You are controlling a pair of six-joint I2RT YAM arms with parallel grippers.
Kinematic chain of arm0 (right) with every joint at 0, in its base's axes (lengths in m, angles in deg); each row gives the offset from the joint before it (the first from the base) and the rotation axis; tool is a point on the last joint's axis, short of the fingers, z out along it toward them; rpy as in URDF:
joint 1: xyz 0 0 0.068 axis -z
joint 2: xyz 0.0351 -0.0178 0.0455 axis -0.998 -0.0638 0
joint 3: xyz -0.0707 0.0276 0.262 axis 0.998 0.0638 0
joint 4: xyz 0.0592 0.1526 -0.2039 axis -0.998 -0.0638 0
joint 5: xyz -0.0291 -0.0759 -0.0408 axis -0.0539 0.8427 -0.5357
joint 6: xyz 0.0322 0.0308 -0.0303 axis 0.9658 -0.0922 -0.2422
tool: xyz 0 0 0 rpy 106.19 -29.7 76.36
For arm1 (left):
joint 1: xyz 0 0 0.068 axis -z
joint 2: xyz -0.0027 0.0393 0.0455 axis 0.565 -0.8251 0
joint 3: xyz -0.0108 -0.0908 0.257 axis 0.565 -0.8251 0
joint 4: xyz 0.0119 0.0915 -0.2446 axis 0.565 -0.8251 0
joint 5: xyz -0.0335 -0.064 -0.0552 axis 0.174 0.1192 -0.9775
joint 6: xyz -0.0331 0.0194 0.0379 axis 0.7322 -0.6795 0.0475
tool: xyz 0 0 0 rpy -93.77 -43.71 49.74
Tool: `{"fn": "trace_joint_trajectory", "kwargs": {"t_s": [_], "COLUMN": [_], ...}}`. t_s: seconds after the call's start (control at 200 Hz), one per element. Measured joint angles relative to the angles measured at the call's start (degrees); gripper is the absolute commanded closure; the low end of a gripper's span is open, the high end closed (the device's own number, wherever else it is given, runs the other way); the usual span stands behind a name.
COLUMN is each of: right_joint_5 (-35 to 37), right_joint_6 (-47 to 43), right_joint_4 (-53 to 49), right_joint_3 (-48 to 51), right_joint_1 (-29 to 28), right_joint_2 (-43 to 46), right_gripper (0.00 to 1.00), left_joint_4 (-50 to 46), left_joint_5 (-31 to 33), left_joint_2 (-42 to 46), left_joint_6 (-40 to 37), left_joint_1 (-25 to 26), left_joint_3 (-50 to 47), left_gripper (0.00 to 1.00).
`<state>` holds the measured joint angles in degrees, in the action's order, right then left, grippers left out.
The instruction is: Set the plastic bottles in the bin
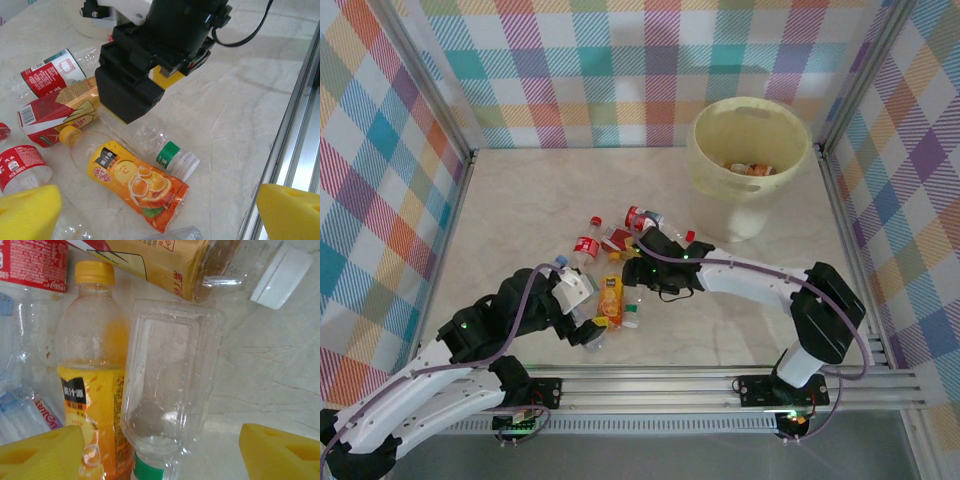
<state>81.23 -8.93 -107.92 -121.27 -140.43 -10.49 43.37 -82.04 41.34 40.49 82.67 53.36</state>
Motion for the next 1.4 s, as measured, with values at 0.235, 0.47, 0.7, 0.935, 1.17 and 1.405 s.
{"fn": "trace_joint_trajectory", "kwargs": {"t_s": [0.235, 0.47, 0.7, 0.935, 1.17, 1.405], "right_joint_5": [1.6, 1.9, 2.0, 2.2, 3.1, 6.1], "right_joint_6": [3.1, 4.4, 4.5, 4.2, 3.8, 1.5], "right_joint_4": [2.9, 3.8, 4.2, 3.9, 3.8, 2.0], "right_joint_3": [0.0, -0.8, -2.3, -2.8, -2.7, 0.1], "right_joint_1": [-0.5, -0.7, -0.7, -0.7, -0.7, -0.7], "right_joint_2": [-4.8, -8.2, -11.2, -11.7, -11.5, -6.2], "right_gripper": [0.19, 0.21, 0.25, 0.31, 0.36, 0.38], "left_joint_4": [0.4, 0.4, 0.4, 0.4, 0.4, 0.5], "left_joint_5": [-1.0, -1.3, -1.5, -1.5, -1.5, -1.6], "left_joint_2": [-4.9, -4.8, -5.1, -5.4, -5.4, -5.4], "left_joint_6": [0.0, 0.0, 0.0, 0.0, 0.0, 0.0], "left_joint_1": [0.0, 0.0, 0.0, 0.0, 0.0, 0.0], "left_joint_3": [0.0, 0.0, 0.0, 0.0, 0.0, 0.0], "left_gripper": [0.0, 0.0, 0.0, 0.0, 0.0, 0.0]}}
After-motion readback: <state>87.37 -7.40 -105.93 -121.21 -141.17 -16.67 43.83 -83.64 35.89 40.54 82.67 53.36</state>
